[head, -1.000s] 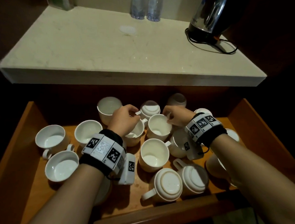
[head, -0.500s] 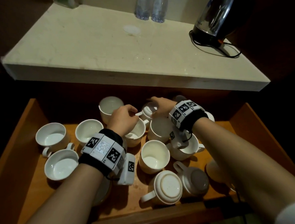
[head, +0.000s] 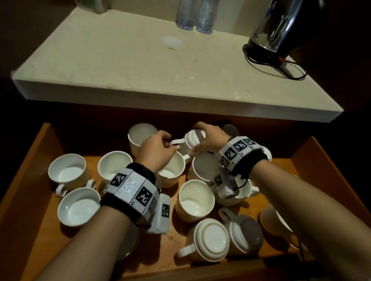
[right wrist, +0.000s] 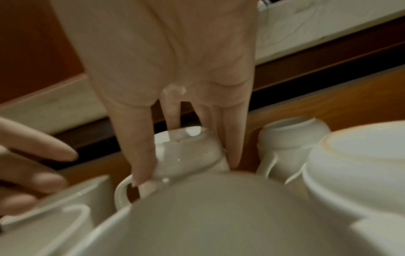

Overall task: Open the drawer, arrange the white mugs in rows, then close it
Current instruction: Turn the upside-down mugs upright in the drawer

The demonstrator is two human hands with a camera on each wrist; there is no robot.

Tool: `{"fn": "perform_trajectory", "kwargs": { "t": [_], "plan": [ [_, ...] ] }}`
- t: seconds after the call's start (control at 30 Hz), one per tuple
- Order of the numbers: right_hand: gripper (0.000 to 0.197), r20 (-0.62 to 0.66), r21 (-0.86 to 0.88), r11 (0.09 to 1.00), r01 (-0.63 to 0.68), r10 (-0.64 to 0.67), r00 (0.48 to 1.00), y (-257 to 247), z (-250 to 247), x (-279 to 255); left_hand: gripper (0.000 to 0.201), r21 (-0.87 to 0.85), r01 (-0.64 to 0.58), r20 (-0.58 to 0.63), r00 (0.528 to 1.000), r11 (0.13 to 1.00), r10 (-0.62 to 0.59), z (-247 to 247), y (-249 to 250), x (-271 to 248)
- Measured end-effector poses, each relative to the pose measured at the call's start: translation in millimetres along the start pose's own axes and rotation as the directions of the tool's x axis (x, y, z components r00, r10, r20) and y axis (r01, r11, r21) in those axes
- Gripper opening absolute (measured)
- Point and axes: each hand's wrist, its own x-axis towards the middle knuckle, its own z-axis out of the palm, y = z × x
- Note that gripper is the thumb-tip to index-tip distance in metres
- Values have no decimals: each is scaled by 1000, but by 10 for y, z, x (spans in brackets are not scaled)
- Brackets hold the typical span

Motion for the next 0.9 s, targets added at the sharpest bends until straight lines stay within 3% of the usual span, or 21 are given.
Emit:
{"fn": "perform_trajectory", "kwargs": {
  "t": [0.13,0.23,0.37,0.5,0.53,0.63,0.7,0.8,0.83,0.9],
  "plan": [
    [72,-102,105,993,61,-50,994,74,-114,-178,63,-7,10,4,1000,1000,-10,4,11,2],
    [70,-158,326,943,74,-22,987,105,-237,-299,82,-20,33,45,998,999,-32,14,-14,15],
    [58,-85,730,682,53,13,996,73,-382,-482,99,-127,34,57,998,991,-26,12,-11,20],
    [53,6,922,385,41,-120,993,31,-380,-626,120,-455,83,156,988,887,-12,-32,65,-18],
    [53,23,946,322,26,-148,989,31,-357,-644,119,-505,75,163,987,860,10,-38,83,-27],
    [52,55,981,194,-16,-198,979,58,-244,-653,88,-575,-32,71,994,817,89,-44,129,-63],
    [49,72,969,245,-15,-224,972,86,-188,-646,89,-582,-114,-18,992,805,127,-55,137,-68],
    [34,110,871,490,19,-232,967,61,-151,-644,101,-498,-204,-80,979,843,190,-72,123,-63],
    [33,83,820,570,48,-201,976,20,-151,-647,103,-460,-221,-79,975,860,208,-75,117,-67],
    [44,-86,670,731,130,-97,992,-64,-163,-627,104,-378,-261,-74,965,888,252,-66,108,-89]
  ]
}}
